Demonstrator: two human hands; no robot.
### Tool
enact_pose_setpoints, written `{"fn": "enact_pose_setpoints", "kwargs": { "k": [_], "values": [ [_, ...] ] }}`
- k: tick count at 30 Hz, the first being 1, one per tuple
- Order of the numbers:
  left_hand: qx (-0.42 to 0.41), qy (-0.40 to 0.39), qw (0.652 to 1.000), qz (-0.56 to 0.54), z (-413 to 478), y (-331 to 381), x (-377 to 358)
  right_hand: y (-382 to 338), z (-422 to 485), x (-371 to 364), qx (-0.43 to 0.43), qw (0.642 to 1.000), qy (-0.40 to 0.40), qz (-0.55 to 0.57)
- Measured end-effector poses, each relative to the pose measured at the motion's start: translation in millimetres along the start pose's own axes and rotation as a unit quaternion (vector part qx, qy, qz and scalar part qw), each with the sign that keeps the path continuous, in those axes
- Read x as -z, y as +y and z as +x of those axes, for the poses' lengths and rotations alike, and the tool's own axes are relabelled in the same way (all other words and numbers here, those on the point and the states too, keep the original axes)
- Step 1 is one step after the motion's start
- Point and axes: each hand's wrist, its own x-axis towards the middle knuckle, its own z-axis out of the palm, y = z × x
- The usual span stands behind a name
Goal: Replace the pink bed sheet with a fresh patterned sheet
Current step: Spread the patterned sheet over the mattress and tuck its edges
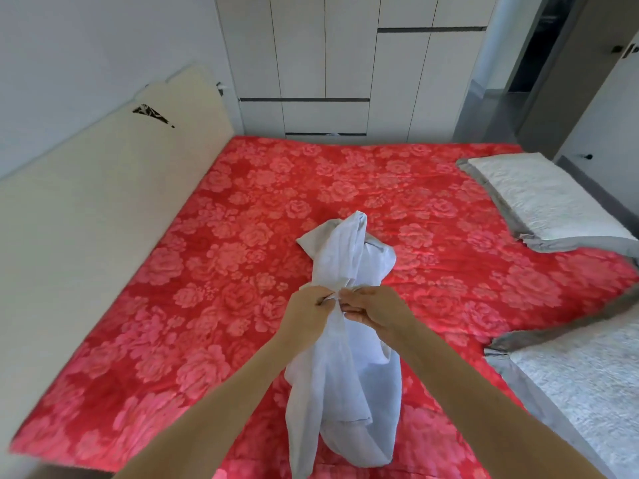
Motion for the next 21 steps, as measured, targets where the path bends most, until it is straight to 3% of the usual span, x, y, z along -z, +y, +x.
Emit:
{"fn": "enact_pose_setpoints", "kwargs": {
  "k": [5,8,10,13,14,15,16,18,19,21],
  "values": [
    [0.165,0.085,0.976,-0.112,8.1,-7.9,9.6,8.4,20.2,55.3,-0.036,0.996,0.076,-0.009],
    [0.227,0.212,0.946,-0.087,10.7,-30.9,49.9,3.3,37.3,91.1,-0.038,0.988,0.146,-0.025],
    [0.302,0.3,0.904,-0.033,5.5,-55.7,90.8,-10.3,40.2,131.5,-0.008,0.972,0.224,-0.067],
    [0.444,0.436,0.783,-0.006,-13.8,-100.1,163.4,-54.7,23.9,196.0,0.032,0.924,0.372,-0.08],
    [0.482,0.446,0.754,-0.007,-21.2,-115.3,183.4,-75.5,19.7,208.3,0.052,0.908,0.406,-0.083],
    [0.505,0.433,0.747,0.003,-26.7,-126.9,196.5,-98.4,15.6,209.5,0.082,0.894,0.43,-0.1],
    [0.514,0.404,0.756,0.021,-26.2,-130.7,203.8,-120.8,17.2,201.3,0.127,0.885,0.43,-0.122],
    [0.483,0.327,0.803,0.121,-10.7,-124.2,196.0,-160.6,21.4,159.1,0.241,0.889,0.358,-0.154],
    [0.421,0.291,0.842,0.17,6.1,-109.3,184.7,-175.7,18.0,127.4,0.294,0.89,0.305,-0.169],
    [0.182,0.204,0.936,0.221,42.4,-65.6,152.6,-191.6,10.3,63.0,0.369,0.877,0.218,-0.216]
  ]
}}
